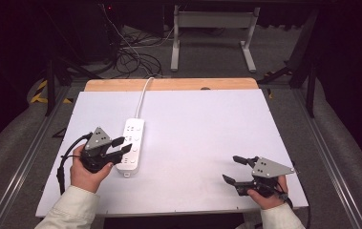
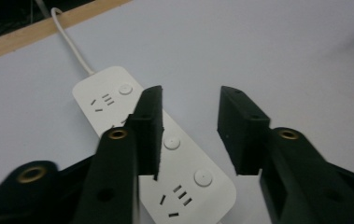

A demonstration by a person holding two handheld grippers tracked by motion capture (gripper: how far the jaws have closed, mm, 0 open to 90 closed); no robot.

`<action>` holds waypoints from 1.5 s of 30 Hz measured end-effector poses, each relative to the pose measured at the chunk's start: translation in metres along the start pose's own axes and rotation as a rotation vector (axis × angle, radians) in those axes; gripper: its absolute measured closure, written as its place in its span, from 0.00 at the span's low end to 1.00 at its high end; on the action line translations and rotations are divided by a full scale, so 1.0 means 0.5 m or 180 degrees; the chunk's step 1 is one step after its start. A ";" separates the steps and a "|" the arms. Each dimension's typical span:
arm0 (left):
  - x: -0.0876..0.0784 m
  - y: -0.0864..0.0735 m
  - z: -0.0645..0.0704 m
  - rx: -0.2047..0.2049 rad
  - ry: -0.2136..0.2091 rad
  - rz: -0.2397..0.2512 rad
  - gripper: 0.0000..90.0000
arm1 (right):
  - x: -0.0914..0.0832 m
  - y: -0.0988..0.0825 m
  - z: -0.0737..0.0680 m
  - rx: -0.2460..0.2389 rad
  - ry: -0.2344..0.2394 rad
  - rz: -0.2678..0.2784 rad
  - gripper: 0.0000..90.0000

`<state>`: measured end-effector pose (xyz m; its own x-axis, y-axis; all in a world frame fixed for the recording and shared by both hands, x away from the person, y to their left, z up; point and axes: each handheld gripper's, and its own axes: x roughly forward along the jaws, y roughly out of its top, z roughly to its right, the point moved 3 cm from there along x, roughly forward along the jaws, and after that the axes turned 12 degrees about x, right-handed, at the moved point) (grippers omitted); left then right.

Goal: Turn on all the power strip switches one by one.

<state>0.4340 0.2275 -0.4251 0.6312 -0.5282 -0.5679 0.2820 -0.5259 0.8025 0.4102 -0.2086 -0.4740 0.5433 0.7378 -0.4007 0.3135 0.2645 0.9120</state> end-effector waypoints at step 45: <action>0.089 -0.029 0.009 0.0363 -0.0606 -0.1128 1.00 | 0.003 -0.002 -0.001 -0.0020 0.0003 -0.0037 0.32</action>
<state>0.4547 0.2087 -0.4630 0.3615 -0.4096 -0.8376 0.3692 -0.7620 0.5320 0.4103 -0.2072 -0.4754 0.5387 0.7352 -0.4114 0.3149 0.2771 0.9078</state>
